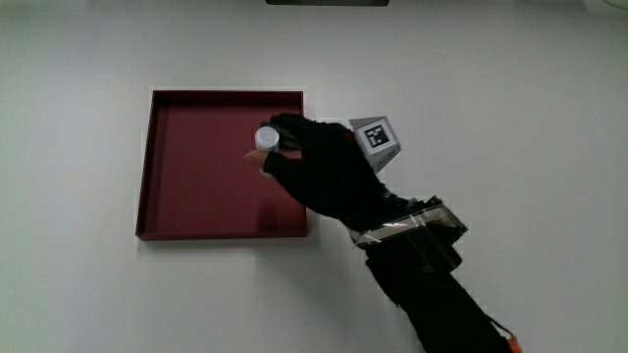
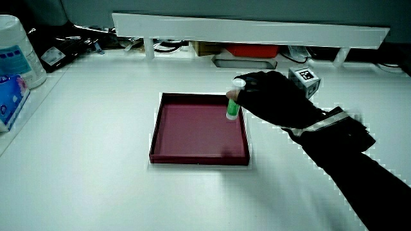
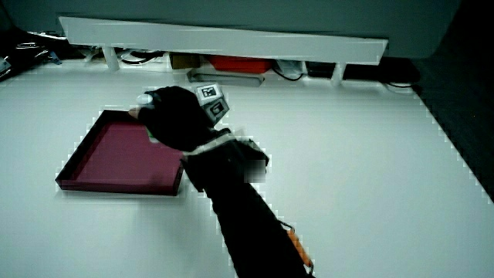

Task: Pick glue stick

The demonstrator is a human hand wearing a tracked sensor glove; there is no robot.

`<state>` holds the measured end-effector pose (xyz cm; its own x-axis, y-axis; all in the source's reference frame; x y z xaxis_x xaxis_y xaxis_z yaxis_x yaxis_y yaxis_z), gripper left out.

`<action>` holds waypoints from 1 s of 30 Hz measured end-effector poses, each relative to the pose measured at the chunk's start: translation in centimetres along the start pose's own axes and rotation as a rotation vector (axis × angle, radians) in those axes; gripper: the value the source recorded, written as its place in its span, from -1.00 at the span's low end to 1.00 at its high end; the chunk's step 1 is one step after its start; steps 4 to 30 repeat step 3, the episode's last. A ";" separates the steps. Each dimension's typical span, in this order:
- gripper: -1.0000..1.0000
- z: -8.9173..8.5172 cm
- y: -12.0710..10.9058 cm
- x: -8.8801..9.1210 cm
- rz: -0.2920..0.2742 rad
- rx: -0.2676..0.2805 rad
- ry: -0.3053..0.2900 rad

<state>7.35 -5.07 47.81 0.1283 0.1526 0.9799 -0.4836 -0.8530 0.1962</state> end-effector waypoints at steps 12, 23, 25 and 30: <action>1.00 1.5 -0.2 -1.1 0.045 0.026 -0.002; 1.00 1.5 -0.2 -1.1 0.045 0.026 -0.002; 1.00 1.5 -0.2 -1.1 0.045 0.026 -0.002; 1.00 1.5 -0.2 -1.1 0.045 0.026 -0.002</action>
